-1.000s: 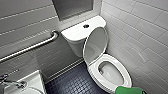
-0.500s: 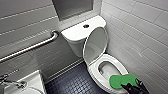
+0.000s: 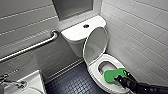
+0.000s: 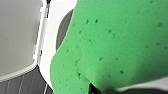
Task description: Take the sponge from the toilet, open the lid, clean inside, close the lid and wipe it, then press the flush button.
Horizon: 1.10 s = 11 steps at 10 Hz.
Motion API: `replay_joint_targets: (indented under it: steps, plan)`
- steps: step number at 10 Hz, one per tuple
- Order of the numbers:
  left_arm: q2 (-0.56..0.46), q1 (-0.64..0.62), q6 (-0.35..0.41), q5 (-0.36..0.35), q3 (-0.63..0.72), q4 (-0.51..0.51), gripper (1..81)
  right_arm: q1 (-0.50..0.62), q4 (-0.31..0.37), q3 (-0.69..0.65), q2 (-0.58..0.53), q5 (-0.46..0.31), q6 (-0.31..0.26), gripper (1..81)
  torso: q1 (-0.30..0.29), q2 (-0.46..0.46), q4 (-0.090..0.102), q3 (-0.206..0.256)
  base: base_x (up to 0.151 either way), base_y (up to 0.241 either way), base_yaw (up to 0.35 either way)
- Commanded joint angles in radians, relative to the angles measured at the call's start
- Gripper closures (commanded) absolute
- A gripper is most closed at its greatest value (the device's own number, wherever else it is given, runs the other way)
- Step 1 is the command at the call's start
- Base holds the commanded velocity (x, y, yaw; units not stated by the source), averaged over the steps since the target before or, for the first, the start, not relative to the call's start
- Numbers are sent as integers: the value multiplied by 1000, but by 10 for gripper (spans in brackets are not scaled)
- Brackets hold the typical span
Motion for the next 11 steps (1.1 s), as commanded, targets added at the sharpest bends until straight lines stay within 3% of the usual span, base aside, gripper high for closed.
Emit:
replay_joint_targets:
  steps: [1,3,8,10,11]
  plan:
    - [-15,42,5,91,17,-2,10,202,98,-239,63,-287,-65,811,0,0,0,0,0,0,0]
    - [-17,42,5,91,16,-3,10,248,103,-345,97,-366,-65,811,0,0,0,0,0,0,0]
    - [-8,42,5,91,5,-3,10,317,127,-384,140,-372,-67,811,0,0,0,0,0,0,0]
    - [-12,42,5,91,3,-5,10,320,134,-483,202,-381,-65,811,0,0,0,0,0,0,0]
    - [-14,43,5,93,2,-6,10,320,149,-566,239,-420,-65,811,0,0,0,0,0,0,0]
